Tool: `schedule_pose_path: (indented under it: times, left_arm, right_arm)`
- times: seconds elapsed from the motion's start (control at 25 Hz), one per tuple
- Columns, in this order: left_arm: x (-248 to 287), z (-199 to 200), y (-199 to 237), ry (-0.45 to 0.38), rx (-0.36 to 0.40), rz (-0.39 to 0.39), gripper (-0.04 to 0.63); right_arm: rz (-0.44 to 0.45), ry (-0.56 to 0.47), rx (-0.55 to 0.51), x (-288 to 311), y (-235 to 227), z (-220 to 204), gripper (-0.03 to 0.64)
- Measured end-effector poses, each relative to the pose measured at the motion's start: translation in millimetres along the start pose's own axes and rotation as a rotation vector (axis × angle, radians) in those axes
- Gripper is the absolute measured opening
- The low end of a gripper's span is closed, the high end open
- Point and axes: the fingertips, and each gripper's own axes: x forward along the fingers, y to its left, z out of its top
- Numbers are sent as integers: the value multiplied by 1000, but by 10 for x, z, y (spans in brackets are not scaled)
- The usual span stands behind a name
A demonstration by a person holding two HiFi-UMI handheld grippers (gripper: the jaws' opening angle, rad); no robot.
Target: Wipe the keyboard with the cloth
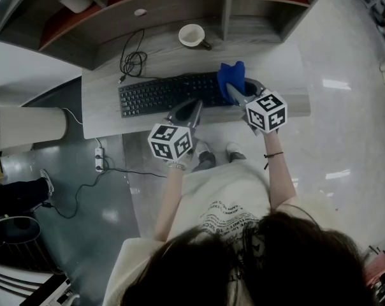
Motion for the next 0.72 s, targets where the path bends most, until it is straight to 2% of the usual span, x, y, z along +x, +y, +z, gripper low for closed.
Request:
schedule_pose_path:
  times: [0.72]
  left_arm:
    - [-164,0,399,40,2,-71,5]
  right_arm:
    - [-78,-8,61,264,175,-13,58]
